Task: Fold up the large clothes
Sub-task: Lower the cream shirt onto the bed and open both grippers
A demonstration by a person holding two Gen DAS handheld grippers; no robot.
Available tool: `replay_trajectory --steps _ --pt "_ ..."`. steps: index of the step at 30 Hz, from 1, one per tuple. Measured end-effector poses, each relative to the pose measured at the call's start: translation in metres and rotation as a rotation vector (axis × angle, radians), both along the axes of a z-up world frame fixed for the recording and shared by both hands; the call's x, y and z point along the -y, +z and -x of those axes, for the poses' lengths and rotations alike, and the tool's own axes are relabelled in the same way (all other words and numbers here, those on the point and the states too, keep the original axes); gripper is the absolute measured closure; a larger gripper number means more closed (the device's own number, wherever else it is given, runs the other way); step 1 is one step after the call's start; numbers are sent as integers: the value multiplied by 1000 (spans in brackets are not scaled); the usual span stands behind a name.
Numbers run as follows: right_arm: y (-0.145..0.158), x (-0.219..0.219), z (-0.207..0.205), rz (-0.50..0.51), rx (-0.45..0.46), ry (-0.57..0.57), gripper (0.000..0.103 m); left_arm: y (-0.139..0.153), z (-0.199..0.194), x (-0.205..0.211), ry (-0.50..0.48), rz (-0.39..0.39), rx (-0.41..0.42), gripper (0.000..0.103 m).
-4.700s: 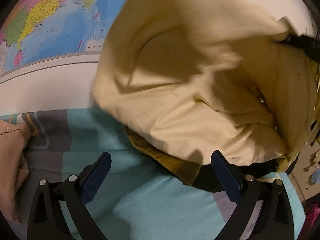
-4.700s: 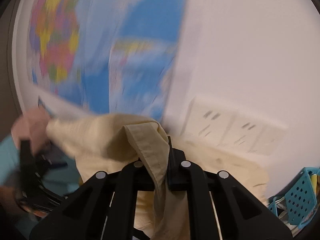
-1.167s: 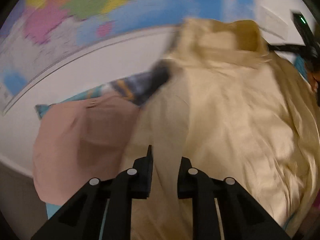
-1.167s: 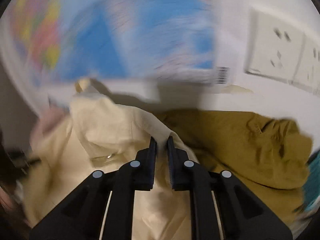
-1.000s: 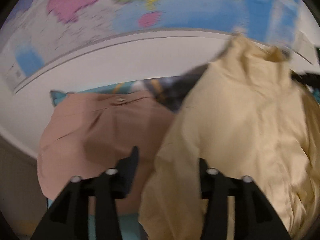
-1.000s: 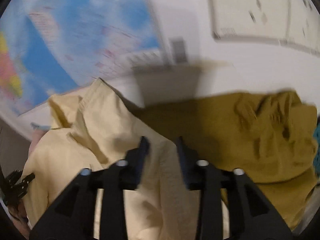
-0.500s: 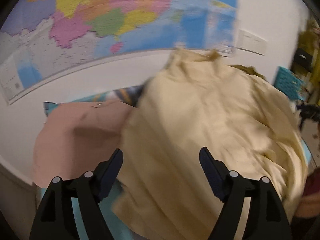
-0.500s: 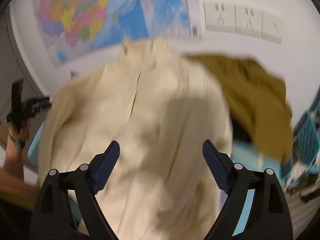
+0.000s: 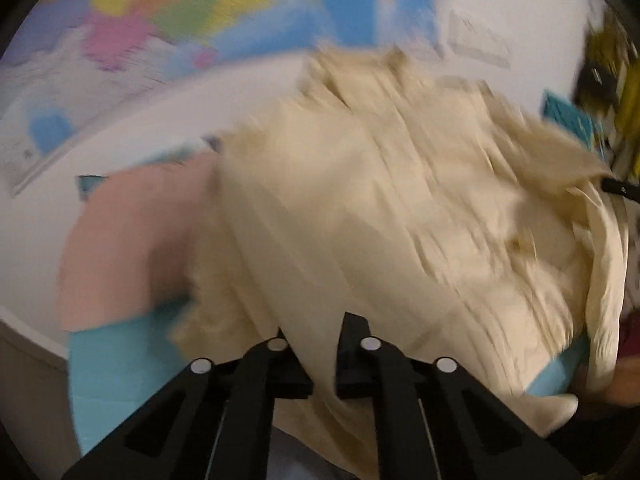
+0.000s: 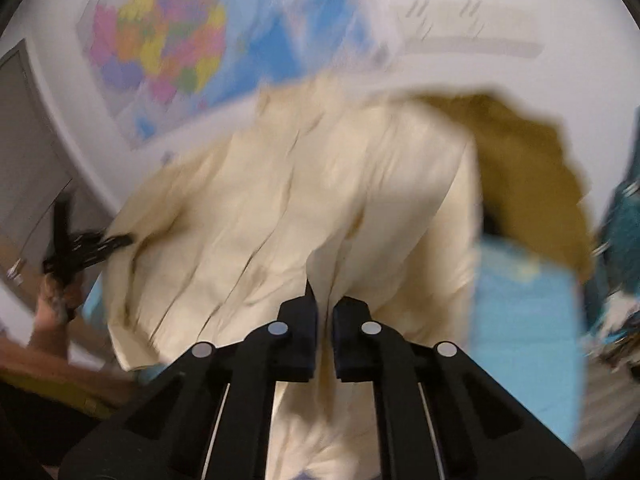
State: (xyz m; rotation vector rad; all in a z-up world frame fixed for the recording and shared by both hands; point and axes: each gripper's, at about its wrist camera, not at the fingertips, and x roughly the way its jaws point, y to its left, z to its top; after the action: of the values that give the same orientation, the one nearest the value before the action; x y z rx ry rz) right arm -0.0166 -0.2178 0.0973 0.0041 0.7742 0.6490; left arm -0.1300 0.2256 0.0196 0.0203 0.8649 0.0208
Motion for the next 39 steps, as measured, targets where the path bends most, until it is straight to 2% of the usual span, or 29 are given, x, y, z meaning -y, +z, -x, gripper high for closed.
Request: replay_trajectory --steps 3,4,6,7,9,10,12,13,14,16,17,18,20,21,24,27,29,34,38,39 --pt "31 27 -23 73 71 -92 97 37 -2 -39 120 -98 71 99" --pt "34 33 -31 84 65 -95 97 40 -3 -48 143 -113 73 99" --pt "28 43 -56 168 63 -160 96 41 -12 -82 212 -144 59 96" --pt "22 48 -66 172 37 -158 95 36 -18 -90 234 -171 35 93" --pt "-1 55 -90 246 -3 -213 88 12 -37 -109 341 -307 -55 76" --pt "-13 56 -97 268 -26 -230 78 -1 -46 -115 398 -388 -100 73" --pt "-39 61 -108 301 -76 -278 74 -28 -58 -117 454 -533 -168 69" --pt "-52 66 -113 286 -124 -311 69 -35 -60 -117 468 -544 -179 69" --pt "-59 69 -114 281 -142 -331 59 -37 -59 -117 466 -510 -175 69" --pt "-58 73 -105 296 -104 -394 48 -28 -49 -118 465 -384 -118 63" --pt "-51 75 -94 296 -67 -413 45 -16 -36 -118 444 -295 -50 55" --pt "-44 76 -84 276 -36 -413 43 -5 -26 -115 423 -244 14 47" --pt "-24 70 -44 189 46 -332 39 10 -1 -105 340 -148 117 36" --pt "-21 66 -30 169 60 -288 37 13 9 -96 280 -115 151 35" --pt "-23 30 34 159 115 -64 31 8 32 -60 133 -85 197 30" --pt "-47 -2 78 161 73 93 31 -11 52 -20 -2 -62 192 30" --pt "-68 -13 98 168 31 147 33 -27 59 8 -71 -56 174 30" --pt "-115 -20 122 391 58 104 32 -68 79 41 -152 -17 86 30" --pt "-141 -10 119 445 49 37 31 -91 92 63 -185 -71 26 29" --pt "-143 -6 119 415 56 26 30 -96 93 66 -190 -79 8 29"
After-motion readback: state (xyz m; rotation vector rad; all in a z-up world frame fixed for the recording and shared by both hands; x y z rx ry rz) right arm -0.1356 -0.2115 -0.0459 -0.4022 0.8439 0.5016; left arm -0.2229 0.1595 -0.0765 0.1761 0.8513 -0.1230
